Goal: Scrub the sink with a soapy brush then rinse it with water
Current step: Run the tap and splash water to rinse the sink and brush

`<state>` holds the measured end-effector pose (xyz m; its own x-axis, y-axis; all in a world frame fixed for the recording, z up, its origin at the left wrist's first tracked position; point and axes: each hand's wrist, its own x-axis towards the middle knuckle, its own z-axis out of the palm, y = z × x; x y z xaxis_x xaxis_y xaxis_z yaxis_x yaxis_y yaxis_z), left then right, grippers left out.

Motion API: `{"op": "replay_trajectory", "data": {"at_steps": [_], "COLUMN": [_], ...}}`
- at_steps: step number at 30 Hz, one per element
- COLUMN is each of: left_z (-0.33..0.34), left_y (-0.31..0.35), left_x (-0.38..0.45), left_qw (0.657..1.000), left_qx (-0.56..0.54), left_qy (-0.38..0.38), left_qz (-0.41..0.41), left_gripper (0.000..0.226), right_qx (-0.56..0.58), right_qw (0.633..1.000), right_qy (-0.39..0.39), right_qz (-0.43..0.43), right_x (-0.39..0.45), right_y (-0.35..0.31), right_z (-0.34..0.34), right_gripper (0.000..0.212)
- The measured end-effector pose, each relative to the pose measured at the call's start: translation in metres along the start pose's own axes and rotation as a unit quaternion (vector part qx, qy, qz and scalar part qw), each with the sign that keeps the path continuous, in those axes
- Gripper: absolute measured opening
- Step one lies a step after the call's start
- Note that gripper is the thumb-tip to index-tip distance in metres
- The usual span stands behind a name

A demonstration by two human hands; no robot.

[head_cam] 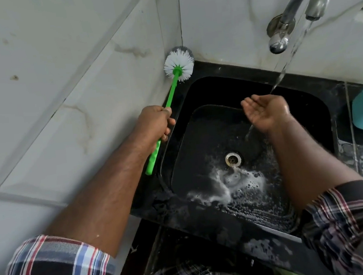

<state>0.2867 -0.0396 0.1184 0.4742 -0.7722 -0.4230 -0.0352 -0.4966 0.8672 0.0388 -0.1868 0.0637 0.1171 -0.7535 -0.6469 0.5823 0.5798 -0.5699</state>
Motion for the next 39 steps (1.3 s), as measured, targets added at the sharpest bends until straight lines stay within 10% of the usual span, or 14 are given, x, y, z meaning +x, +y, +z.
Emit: {"op": "replay_trajectory", "data": {"at_steps": [10, 21, 31, 34, 39], "left_z": [0.000, 0.001, 0.002, 0.003, 0.008], "left_y": [0.004, 0.003, -0.002, -0.005, -0.009], "left_x": [-0.001, 0.000, 0.004, 0.004, 0.004], "left_qw": [1.000, 1.000, 1.000, 1.000, 1.000], "left_qx": [-0.008, -0.006, -0.004, -0.004, -0.016], "left_qy": [0.002, 0.003, 0.007, 0.006, 0.008], "left_qz": [-0.001, -0.006, -0.009, -0.008, -0.014], "left_gripper": [0.014, 0.015, 0.018, 0.018, 0.018], "right_qx": [0.363, -0.072, -0.512, -0.518, -0.332], "right_qw": [0.928, 0.990, 0.717, 0.759, 0.933], "right_qy": [0.070, -0.123, -0.355, -0.302, -0.129], "right_qz": [-0.042, 0.014, 0.311, 0.255, 0.057], "right_x": [-0.026, -0.023, -0.062, -0.048, -0.009], "right_y": [-0.033, 0.028, 0.123, 0.083, 0.016], "right_z": [0.008, 0.053, -0.016, -0.034, -0.020], "right_gripper": [0.020, 0.009, 0.033, 0.030, 0.032]}}
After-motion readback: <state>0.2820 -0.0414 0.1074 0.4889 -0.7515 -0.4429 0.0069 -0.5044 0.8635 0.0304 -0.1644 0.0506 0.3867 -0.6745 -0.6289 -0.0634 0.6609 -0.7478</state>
